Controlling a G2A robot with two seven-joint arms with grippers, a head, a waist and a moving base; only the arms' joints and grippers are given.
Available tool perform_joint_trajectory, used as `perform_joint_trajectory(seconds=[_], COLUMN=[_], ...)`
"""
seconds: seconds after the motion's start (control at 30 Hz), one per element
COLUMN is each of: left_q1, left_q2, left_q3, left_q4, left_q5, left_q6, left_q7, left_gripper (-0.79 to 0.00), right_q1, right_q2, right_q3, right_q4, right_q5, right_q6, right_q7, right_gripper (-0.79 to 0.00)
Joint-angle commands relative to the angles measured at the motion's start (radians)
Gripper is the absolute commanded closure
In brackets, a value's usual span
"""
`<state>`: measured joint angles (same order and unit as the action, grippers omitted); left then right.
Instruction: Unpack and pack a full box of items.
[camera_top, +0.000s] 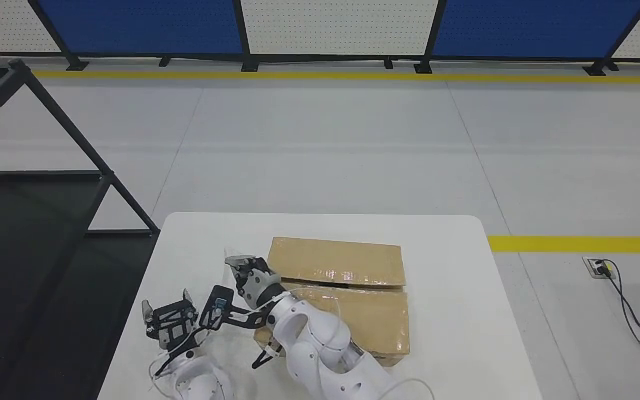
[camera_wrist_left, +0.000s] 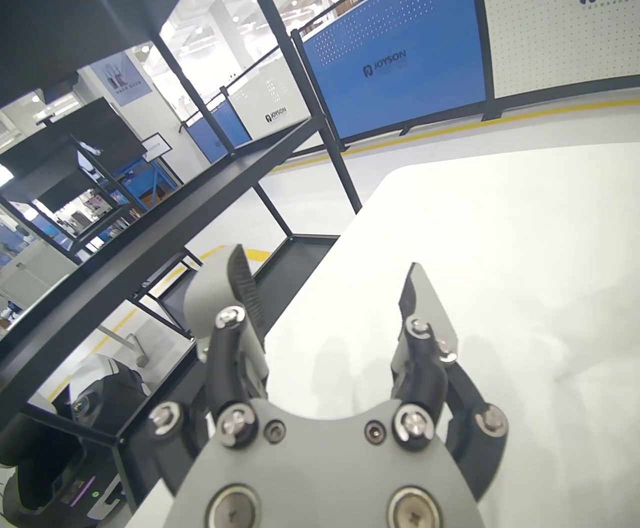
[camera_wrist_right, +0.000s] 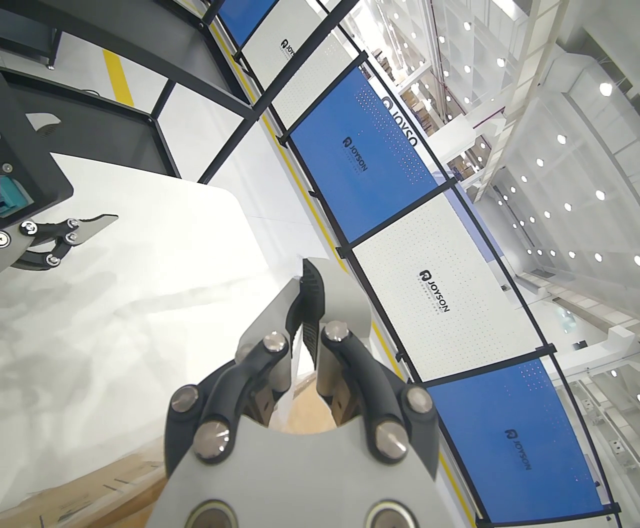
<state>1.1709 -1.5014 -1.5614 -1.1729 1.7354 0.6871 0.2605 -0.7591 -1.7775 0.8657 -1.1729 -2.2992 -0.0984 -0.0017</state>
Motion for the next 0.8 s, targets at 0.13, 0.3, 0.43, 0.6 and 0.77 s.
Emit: perform_joint_trajectory(seconds=[0.13,0.3,0.43,0.6,0.77], left_q1=[0.01,0.046,0.058,0.053,0.031], left_q2=[0.0,0.005,0.008,0.007,0.008], left_q3=[0.002,0.029,0.047,0.064,0.077], left_q4=[-0.01,-0.025,-0.009,0.003,0.038], left_q5=[0.018,0.077,0.136,0.146,0.212], left_q6=[0.002,-0.052,-0.077,-0.092,-0.058], left_q7=[0.023,0.141,0.184,0.176,0.153], left_gripper=[-0.785,-0.785,-0.785,-0.785,-0.785], right_q1=[-0.001,-0.005,-0.008,0.002,0.008], right_q2=[-0.002,-0.005,-0.009,-0.012,-0.015], right_q3=[0.0,0.0,0.003,0.006,0.008], right_q4=[0.0,-0.003,-0.004,0.006,0.017], right_q5=[0.005,0.021,0.048,0.078,0.097], right_q6=[0.004,0.029,0.052,0.035,0.022], right_q7=[-0.002,-0.015,-0.031,-0.046,-0.059], right_gripper=[0.0,0.0,0.0,0.0,0.0])
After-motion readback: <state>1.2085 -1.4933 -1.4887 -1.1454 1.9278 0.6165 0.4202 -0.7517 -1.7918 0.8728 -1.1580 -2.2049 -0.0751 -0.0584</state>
